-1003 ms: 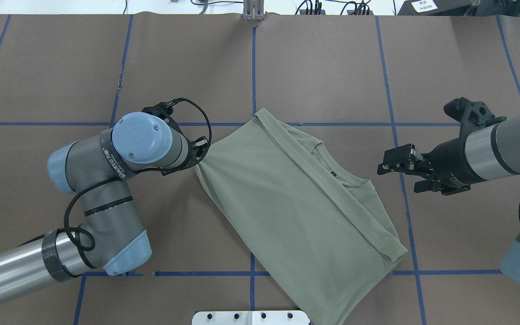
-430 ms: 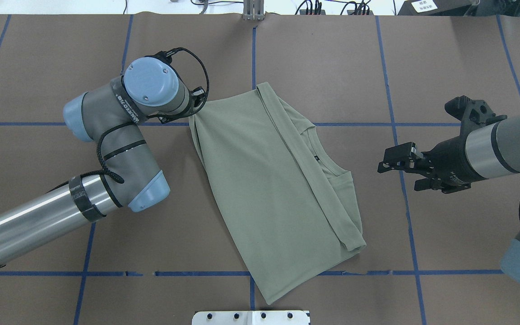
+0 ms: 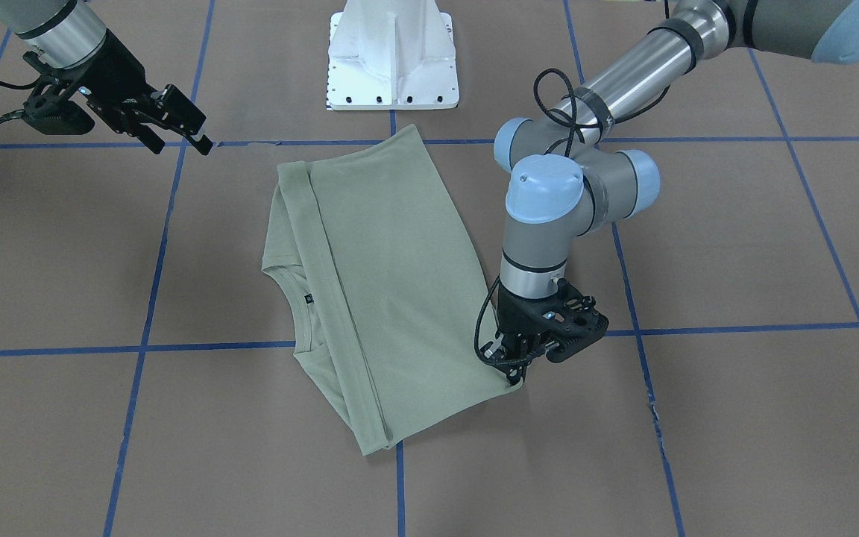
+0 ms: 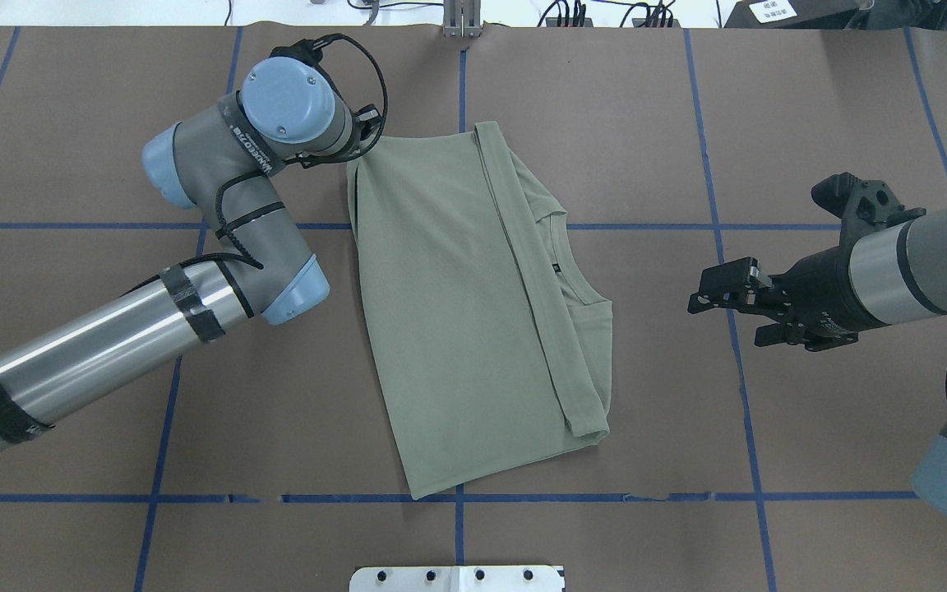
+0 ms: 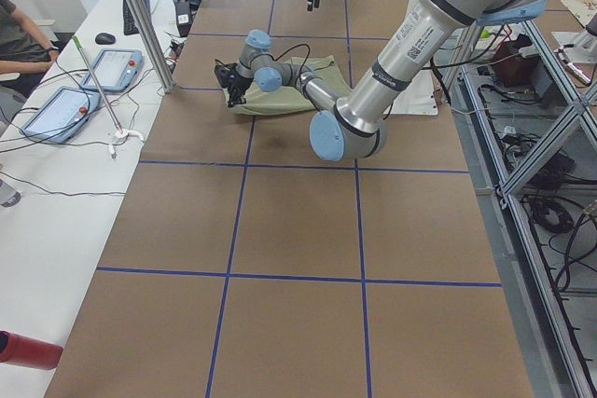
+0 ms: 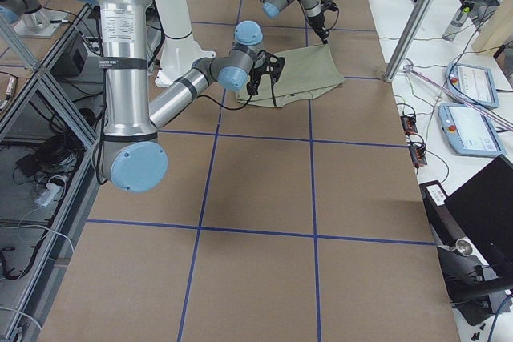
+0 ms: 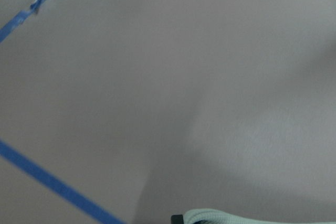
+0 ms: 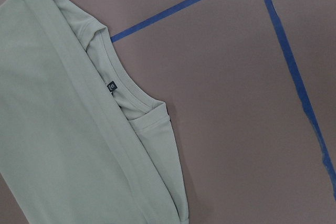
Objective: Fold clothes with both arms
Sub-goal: 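Drag the shirt edge with the left gripper away from the robot, rotating the shirt, then release the shirt with the left gripper while the right gripper presses the folded shirt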
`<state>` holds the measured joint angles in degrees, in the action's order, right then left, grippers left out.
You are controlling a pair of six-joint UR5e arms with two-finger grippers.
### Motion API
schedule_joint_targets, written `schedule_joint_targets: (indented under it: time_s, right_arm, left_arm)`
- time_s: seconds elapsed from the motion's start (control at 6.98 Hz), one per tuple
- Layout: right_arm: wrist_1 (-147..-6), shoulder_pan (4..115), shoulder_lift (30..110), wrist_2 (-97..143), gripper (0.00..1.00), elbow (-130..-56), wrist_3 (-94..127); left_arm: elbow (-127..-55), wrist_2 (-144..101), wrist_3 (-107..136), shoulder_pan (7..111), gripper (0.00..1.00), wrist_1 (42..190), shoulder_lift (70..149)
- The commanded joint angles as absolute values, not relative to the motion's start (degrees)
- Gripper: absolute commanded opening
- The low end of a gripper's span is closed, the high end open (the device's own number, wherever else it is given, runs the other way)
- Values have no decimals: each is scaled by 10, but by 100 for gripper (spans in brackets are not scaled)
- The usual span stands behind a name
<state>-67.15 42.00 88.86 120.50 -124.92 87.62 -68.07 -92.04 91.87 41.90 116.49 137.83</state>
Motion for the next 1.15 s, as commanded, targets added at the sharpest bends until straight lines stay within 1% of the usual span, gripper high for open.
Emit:
schedule_joint_targets:
  time_s: [0.0, 0.14, 0.29, 0.43, 0.57, 0.72, 1.0]
  right_arm:
    - [-671, 420, 889, 1199, 100, -1249, 876]
    - [-671, 420, 889, 1199, 100, -1250, 877]
    - [-671, 420, 889, 1199, 100, -1251, 876]
    - [-671, 420, 889, 1199, 100, -1252, 876]
    - [-671, 420, 888, 1199, 100, -1252, 876]
    - [-671, 421, 885, 1199, 100, -1252, 876]
    - [-671, 425, 882, 1198, 100, -1250, 876]
  left_arm:
    - [-601, -866, 879, 423, 0, 1246, 1420]
    - [-548, -848, 872, 423, 0, 1285, 1449]
    - [-513, -833, 870, 422, 0, 1332, 1459]
    - [-506, -831, 864, 422, 0, 1346, 1459]
    - [-501, -828, 842, 422, 29, 1347, 1459]
    - [-498, -827, 808, 423, 99, 1348, 1457]
    - [-507, -853, 810, 445, 100, 1376, 1459]
